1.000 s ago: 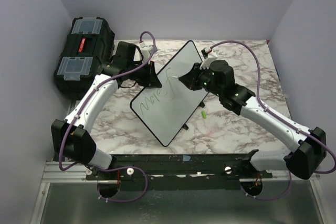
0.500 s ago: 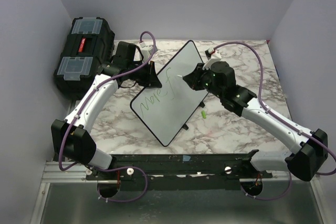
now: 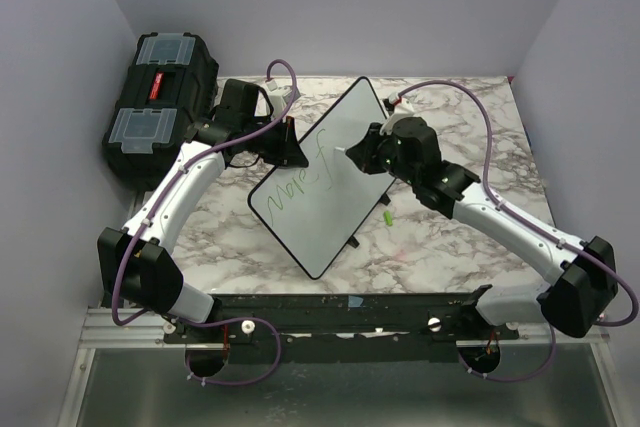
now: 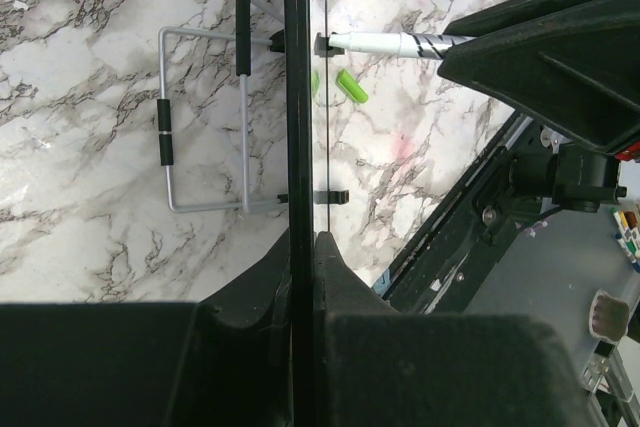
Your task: Write a sentence on the whiteboard
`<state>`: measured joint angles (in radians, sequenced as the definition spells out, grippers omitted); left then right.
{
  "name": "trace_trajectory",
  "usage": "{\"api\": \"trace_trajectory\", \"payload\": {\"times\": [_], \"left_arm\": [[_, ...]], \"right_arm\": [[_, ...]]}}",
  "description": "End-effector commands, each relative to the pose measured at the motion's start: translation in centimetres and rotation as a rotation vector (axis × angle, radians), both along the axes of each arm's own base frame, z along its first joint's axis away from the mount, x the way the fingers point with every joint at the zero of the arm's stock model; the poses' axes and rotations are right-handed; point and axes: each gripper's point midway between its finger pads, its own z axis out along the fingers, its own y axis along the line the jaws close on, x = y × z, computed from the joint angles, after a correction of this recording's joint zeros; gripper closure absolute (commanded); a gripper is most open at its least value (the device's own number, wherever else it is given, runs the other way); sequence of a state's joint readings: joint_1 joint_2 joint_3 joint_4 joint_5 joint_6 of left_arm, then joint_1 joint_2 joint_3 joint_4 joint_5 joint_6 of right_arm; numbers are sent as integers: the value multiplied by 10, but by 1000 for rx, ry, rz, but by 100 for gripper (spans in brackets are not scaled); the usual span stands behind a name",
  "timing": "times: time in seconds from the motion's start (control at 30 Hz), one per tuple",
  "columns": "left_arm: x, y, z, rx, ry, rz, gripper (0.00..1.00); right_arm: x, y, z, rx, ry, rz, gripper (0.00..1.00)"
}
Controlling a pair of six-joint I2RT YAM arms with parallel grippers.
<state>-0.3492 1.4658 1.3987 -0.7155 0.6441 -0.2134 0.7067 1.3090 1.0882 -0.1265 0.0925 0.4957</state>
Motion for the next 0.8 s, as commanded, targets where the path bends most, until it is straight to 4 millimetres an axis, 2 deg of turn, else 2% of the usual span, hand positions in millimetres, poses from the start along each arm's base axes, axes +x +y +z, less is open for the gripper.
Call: {"api": "trace_trajectory", "payload": {"times": [0.0, 0.47, 0.6, 0.77], "left_arm": [[8, 1, -9, 77, -93, -36, 100], [7, 1, -8, 76, -92, -36, 100], [7, 1, -7, 76, -97, -37, 100], [7, 1, -6, 73, -99, -37, 100]], "right_arm": [[-1, 6, -8, -18, 5, 33, 99], [-18, 23, -23, 5, 51, 166, 99], [-23, 21, -33, -8, 72, 172, 99], [-22, 7, -47, -53, 95, 116, 99]]}}
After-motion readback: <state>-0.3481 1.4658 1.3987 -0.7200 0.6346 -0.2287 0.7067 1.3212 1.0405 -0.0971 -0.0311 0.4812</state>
